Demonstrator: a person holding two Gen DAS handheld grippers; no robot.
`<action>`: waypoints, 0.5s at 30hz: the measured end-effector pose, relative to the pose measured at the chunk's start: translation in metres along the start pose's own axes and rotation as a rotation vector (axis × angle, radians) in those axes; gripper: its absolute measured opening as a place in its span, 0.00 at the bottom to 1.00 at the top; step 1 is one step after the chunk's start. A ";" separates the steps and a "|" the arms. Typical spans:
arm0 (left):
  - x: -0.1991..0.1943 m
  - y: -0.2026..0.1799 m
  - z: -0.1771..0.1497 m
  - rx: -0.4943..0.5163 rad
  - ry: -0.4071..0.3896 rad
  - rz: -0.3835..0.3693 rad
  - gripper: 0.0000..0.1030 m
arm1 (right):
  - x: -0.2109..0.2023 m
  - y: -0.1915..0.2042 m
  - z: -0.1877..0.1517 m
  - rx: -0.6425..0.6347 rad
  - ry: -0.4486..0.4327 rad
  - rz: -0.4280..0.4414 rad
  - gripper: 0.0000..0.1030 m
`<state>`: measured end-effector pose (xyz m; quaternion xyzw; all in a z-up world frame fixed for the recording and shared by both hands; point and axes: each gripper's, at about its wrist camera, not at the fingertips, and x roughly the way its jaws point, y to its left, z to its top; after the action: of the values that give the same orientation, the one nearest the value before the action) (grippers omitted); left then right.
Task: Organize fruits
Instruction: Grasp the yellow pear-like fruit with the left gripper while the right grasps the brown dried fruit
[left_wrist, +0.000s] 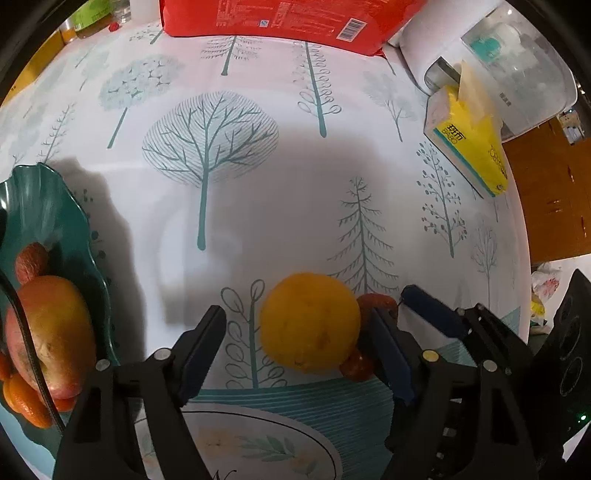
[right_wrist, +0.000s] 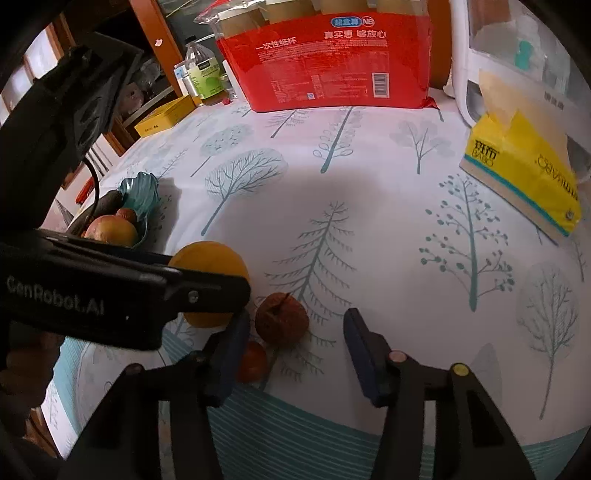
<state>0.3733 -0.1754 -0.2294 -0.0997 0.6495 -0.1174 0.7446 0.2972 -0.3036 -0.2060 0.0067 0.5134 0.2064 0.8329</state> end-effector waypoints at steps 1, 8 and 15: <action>0.002 0.000 0.000 -0.005 0.003 -0.003 0.71 | 0.001 0.000 0.000 0.005 0.000 0.007 0.47; 0.003 0.001 0.001 -0.027 -0.001 -0.041 0.51 | 0.005 0.003 0.001 0.017 0.008 0.043 0.38; 0.002 -0.003 0.002 -0.032 -0.006 -0.046 0.46 | 0.007 0.005 0.003 0.038 0.023 0.054 0.30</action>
<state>0.3750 -0.1785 -0.2305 -0.1268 0.6466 -0.1238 0.7420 0.3009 -0.2957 -0.2095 0.0338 0.5266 0.2192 0.8207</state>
